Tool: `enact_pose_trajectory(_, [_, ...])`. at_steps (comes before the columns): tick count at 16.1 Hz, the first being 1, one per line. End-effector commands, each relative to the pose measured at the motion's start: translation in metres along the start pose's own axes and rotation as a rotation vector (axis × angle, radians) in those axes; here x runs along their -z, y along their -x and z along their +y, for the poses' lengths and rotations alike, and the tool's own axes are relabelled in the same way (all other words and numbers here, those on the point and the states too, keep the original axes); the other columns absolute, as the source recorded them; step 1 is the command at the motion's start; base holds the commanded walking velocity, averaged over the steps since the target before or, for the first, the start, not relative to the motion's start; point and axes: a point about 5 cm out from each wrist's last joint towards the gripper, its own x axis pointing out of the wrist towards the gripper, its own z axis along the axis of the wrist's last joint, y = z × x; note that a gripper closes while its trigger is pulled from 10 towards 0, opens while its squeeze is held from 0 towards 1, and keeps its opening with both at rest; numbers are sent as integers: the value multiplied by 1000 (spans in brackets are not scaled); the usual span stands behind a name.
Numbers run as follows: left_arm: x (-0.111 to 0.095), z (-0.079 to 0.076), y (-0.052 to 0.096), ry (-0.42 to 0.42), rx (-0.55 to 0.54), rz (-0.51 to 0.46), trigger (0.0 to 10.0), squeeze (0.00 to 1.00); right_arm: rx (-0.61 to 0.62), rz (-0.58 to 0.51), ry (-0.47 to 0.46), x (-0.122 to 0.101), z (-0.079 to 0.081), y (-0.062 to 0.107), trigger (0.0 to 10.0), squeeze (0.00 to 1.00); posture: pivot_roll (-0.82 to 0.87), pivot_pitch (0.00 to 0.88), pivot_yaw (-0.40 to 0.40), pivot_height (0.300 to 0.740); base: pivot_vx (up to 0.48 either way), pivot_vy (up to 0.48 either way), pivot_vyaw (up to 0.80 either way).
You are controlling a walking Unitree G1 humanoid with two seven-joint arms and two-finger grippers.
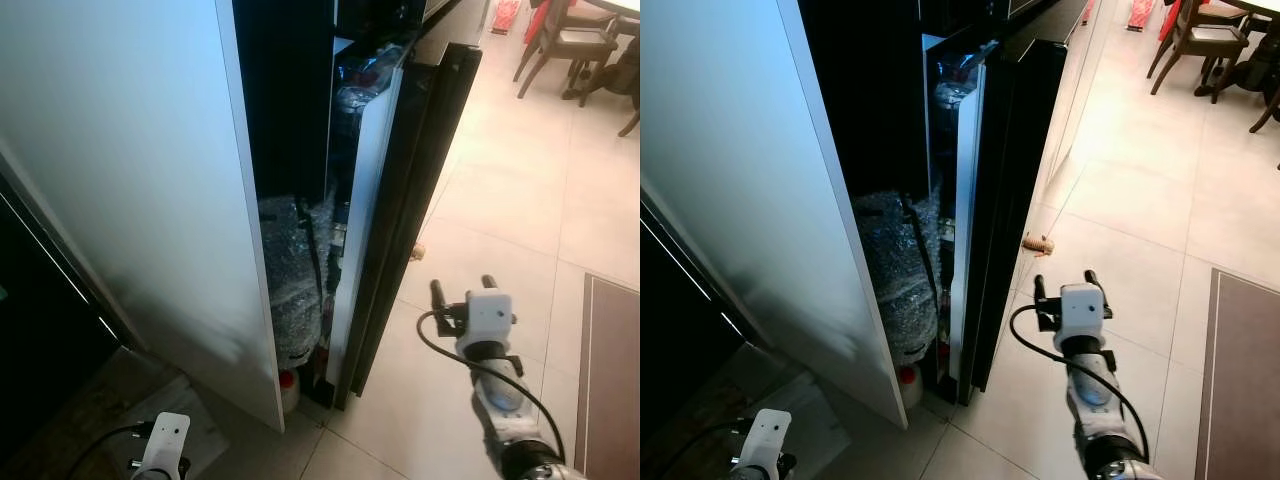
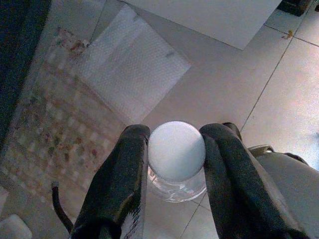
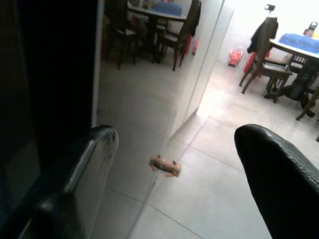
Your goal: Restocking fridge
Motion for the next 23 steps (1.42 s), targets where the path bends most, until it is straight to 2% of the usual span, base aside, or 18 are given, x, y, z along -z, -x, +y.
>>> enact_pose_trajectory(1, [1, 0, 0, 7, -6, 6, 10000, 0, -10, 18, 6, -2, -4, -5, 10000, 0, -3, 0, -18, 740, 0, 0, 0])
enact_pose_trajectory(4, [0, 1, 0, 6, -10, 4, 10000, 0, -65, 10, 0, -13, -5, -17, 10000, 0, -4, 0, -17, 740, 0, 0, 0])
enact_pose_trajectory(6, [1, 1, 0, 5, -10, 2, 10000, 0, -44, 8, -4, -19, -15, -23, 10000, 0, -2, 0, -16, 740, 0, 0, 0])
enact_pose_trajectory(9, [1, 1, 0, 8, -10, 2, 10000, 0, -74, 7, 15, -23, -22, -27, 10000, 0, -5, 0, -15, 740, 0, 0, 0])
enact_pose_trajectory(16, [1, 0, 0, 8, -8, 6, 10000, 0, -193, 47, -41, -25, -20, -31, 10000, 0, -6, 0, -17, 740, 0, 0, 0])
enact_pose_trajectory(20, [1, 1, 0, 10, -11, 7, 10000, 0, -240, 56, -144, -26, -18, -33, 10000, 0, -4, 0, -17, 740, 0, 0, 0])
enact_pose_trajectory(23, [1, 1, 0, 9, -13, 6, 10000, 0, -261, 58, -131, -31, -20, -38, 10000, 0, -3, 0, -14, 740, 0, 0, 0])
